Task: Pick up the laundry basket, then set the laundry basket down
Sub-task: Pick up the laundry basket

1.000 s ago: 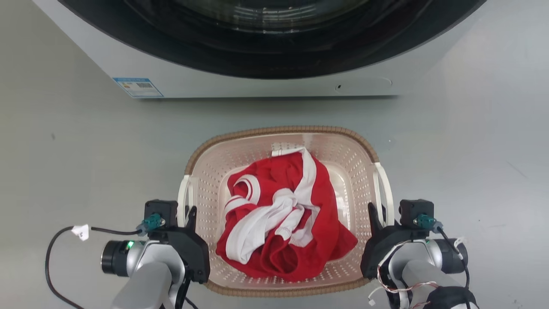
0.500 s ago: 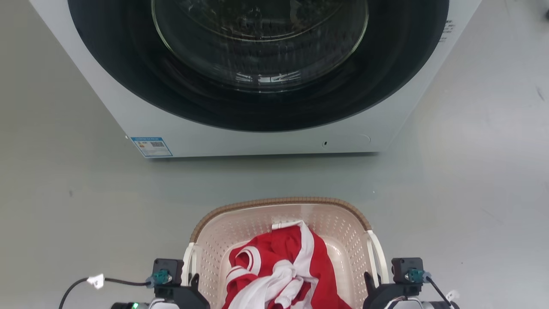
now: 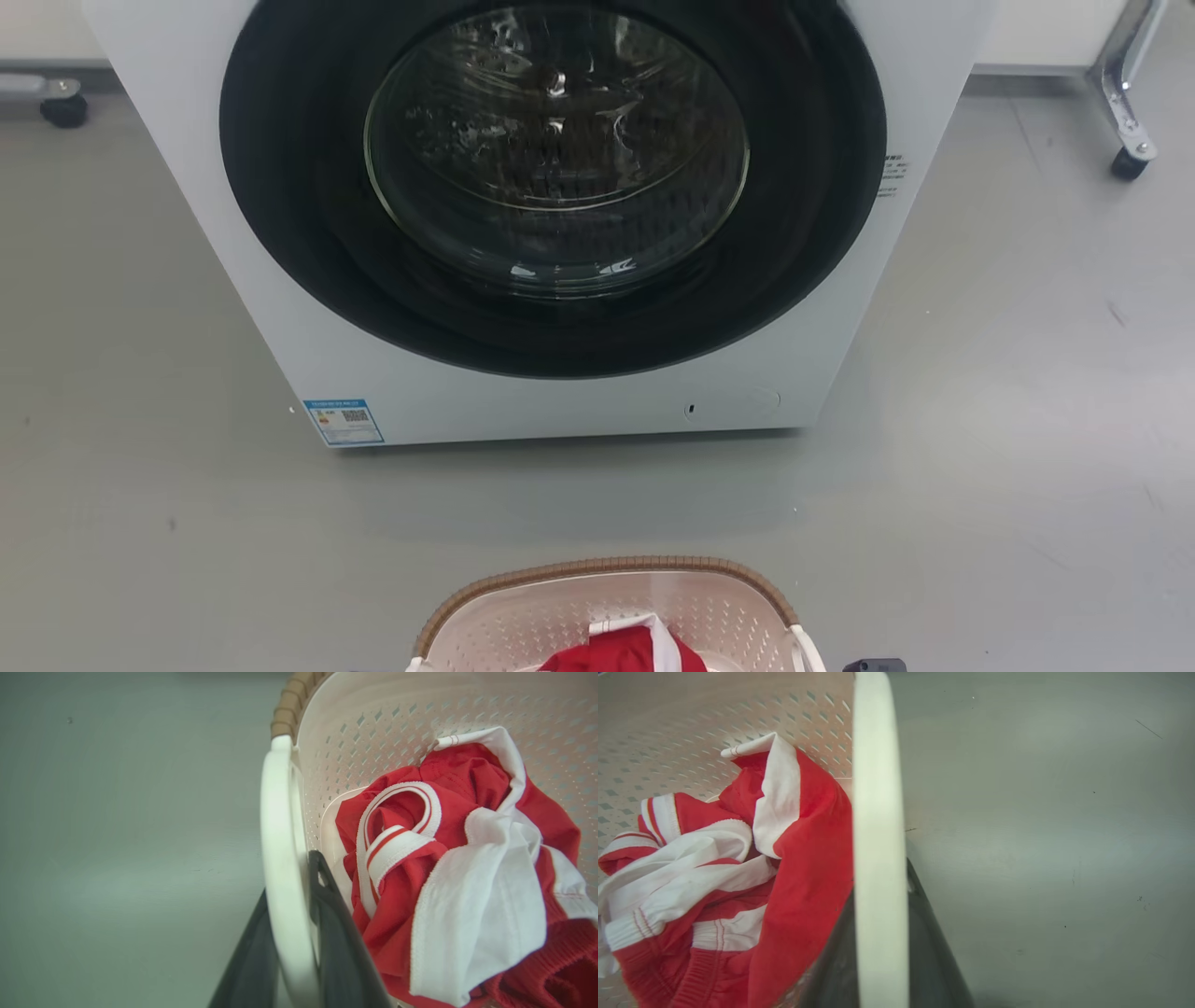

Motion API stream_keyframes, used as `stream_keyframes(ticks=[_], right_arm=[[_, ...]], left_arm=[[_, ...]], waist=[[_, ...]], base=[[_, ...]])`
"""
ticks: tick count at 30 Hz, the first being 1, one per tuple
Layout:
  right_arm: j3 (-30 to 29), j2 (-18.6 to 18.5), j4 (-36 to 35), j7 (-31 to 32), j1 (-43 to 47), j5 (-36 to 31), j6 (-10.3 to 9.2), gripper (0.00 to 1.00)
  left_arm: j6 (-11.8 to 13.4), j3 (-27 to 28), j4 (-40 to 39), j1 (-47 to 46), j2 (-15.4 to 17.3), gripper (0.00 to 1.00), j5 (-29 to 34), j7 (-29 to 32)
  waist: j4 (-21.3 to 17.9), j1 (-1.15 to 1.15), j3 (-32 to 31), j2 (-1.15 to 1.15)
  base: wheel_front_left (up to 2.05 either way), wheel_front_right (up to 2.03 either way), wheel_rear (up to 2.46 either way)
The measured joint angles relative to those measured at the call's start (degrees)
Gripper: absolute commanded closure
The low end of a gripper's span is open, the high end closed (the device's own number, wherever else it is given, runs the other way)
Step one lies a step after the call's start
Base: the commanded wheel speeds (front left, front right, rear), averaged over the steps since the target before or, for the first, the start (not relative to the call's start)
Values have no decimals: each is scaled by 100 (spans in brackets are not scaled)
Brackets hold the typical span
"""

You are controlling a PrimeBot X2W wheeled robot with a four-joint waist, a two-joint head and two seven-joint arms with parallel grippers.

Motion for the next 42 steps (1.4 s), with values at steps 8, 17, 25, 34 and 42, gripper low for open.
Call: stream_keyframes(ticks=[8,17,25,34,42], right_arm=[[205,-9,-51,225,285,240,-2,100],[348,-40,-87,332,324,434,-4,100],[478,-44,-40,443,381,567,-5,100],[591,-32,78,471,389,686,-5,100],[690,-27,129,471,361,783,-4,100]], left_arm=[[49,-169,-60,251,55,100,-99,171],[102,-334,-148,314,82,100,-210,369],[110,-439,-175,412,96,100,-246,512],[151,-506,-188,414,87,100,-298,619],[168,-550,-193,421,86,100,-352,660]], waist=[[-61,0,-379,0],[-110,1,-513,1],[-121,1,-534,1],[-115,1,-562,1],[-94,1,-604,1]], base=[[0,0,0],[0,0,0],[0,0,0],[0,0,0],[0,0,0]])
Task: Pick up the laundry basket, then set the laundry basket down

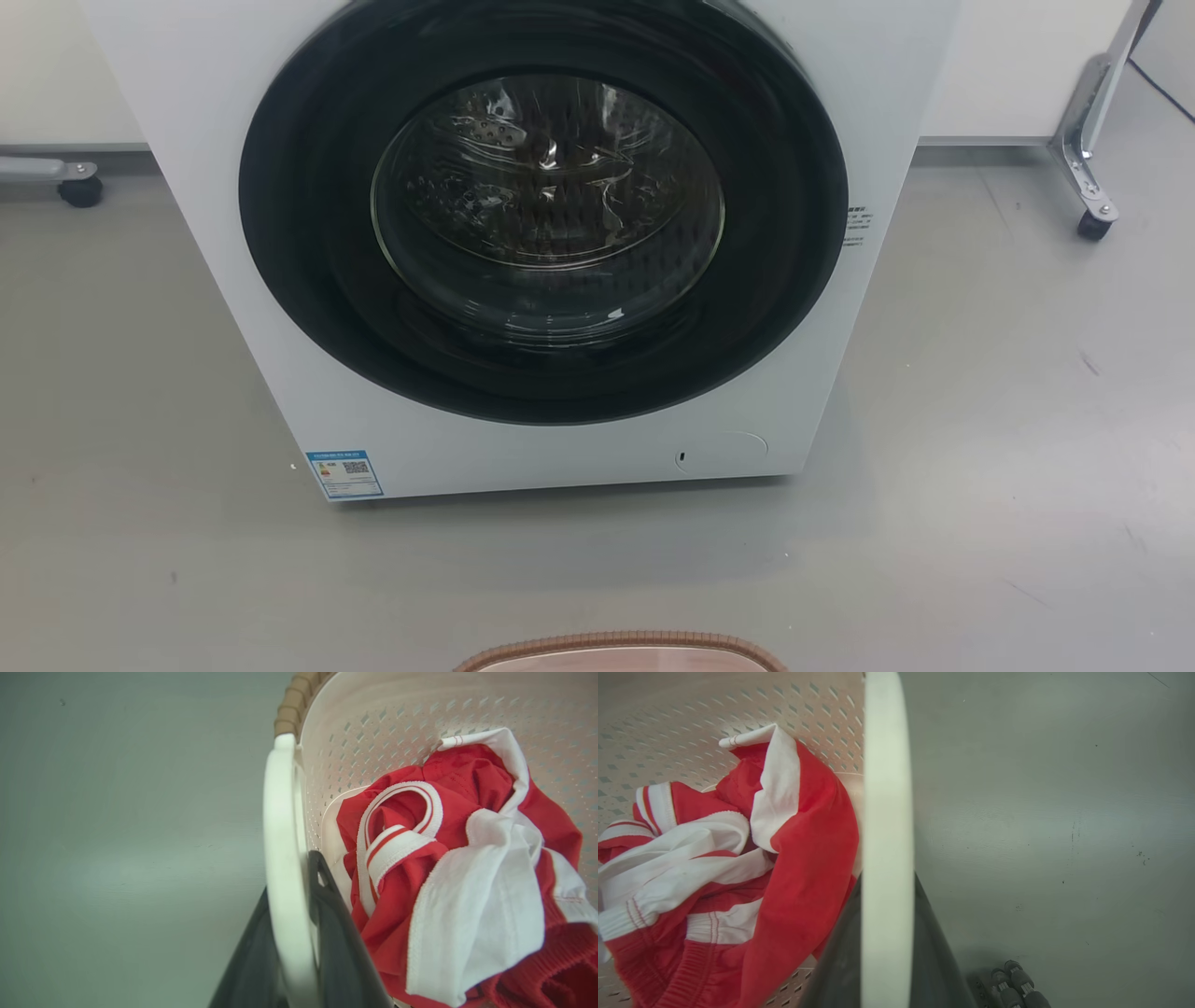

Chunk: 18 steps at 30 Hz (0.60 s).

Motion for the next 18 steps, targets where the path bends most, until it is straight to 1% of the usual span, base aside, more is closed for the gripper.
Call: stream_keyframes(ticks=[18], right_arm=[[199,0,66,-46,-25,207,0,100]], left_arm=[[9,-69,0,18,0,100,-60,0]], waist=[[3,0,-48,0]], base=[[0,0,0]])
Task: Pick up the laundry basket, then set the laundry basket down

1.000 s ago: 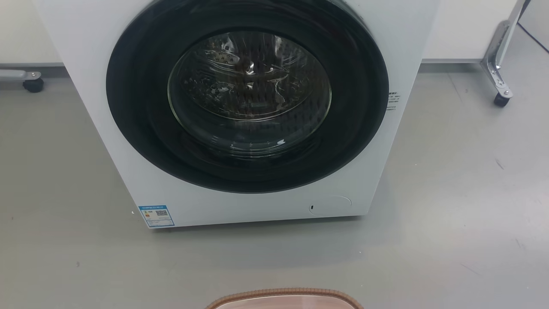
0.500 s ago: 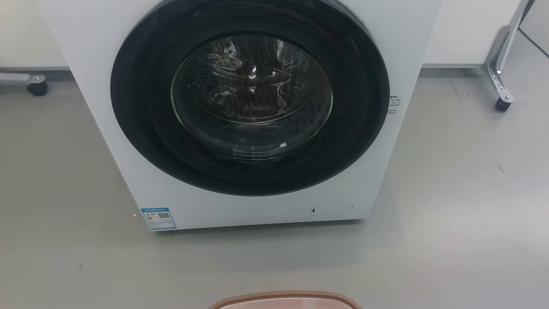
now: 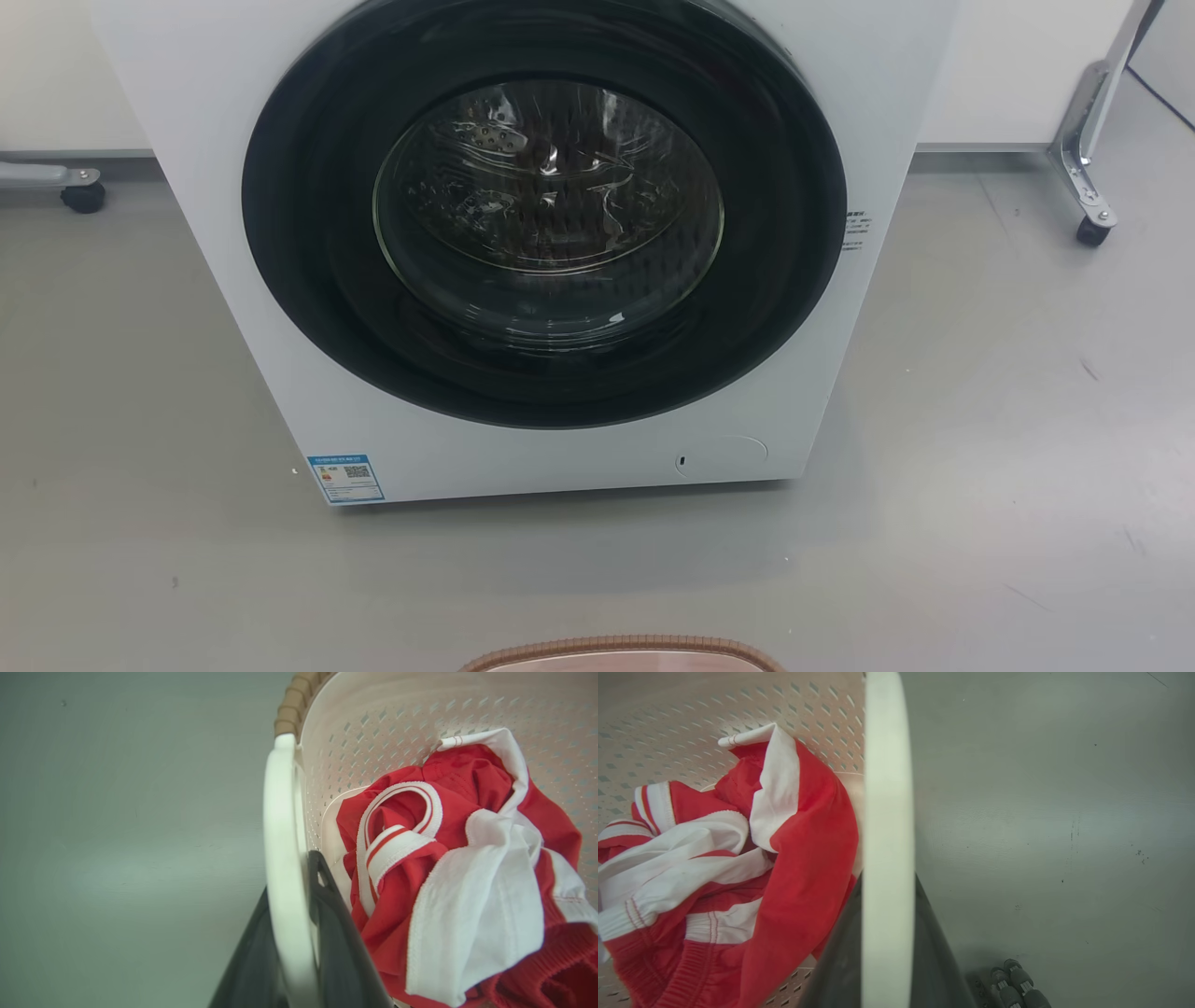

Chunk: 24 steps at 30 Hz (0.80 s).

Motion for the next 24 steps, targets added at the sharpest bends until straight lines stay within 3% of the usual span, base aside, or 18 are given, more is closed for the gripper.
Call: stream_keyframes(ticks=[12,24], right_arm=[[32,-2,0,-94,-94,140,0,100],[-74,-13,89,-237,-1144,146,0,100]], left_arm=[[51,-11,-32,-29,7,100,-110,-45],[126,131,-181,-873,57,100,-159,-151]], waist=[[12,1,179,0],[23,1,822,0]], base=[[0,0,0],[0,0,0]])
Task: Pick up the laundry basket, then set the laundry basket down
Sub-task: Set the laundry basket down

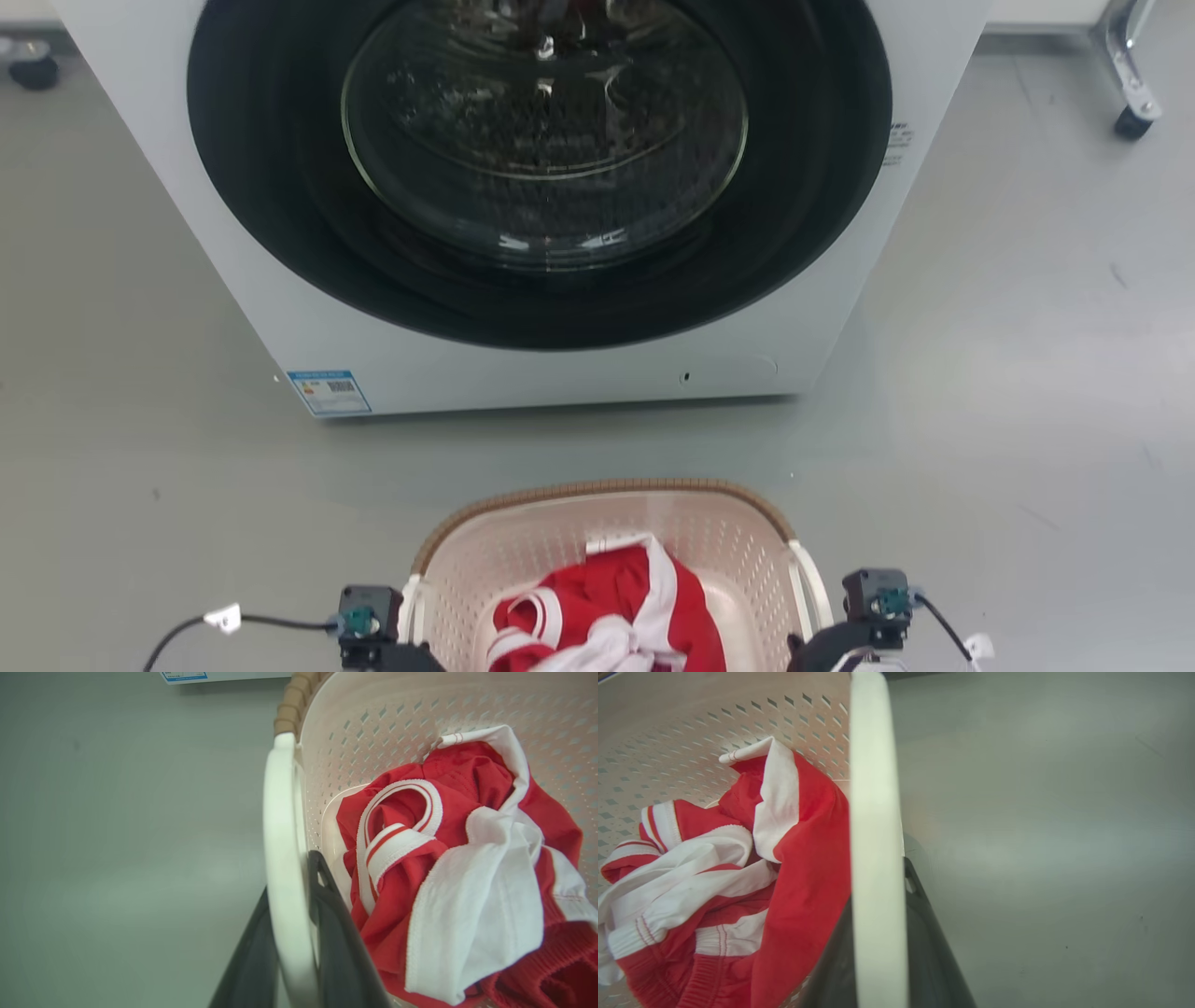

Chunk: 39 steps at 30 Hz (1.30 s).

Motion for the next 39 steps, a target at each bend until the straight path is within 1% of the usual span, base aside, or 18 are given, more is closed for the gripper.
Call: stream_keyframes(ticks=[24,38,39], right_arm=[[-194,4,282,-383,-1847,-70,7,100],[-219,-1,546,-630,-2897,-300,7,100],[-220,-1,561,-646,-3029,-316,7,100]], left_arm=[[101,124,-243,-1727,171,100,62,-146],[156,182,-345,-2674,216,100,131,-249],[157,186,-355,-2794,241,100,164,-255]], waist=[[39,0,1950,1],[119,0,3149,1],[135,0,3321,1]], base=[[0,0,0],[0,0,0],[0,0,0]])
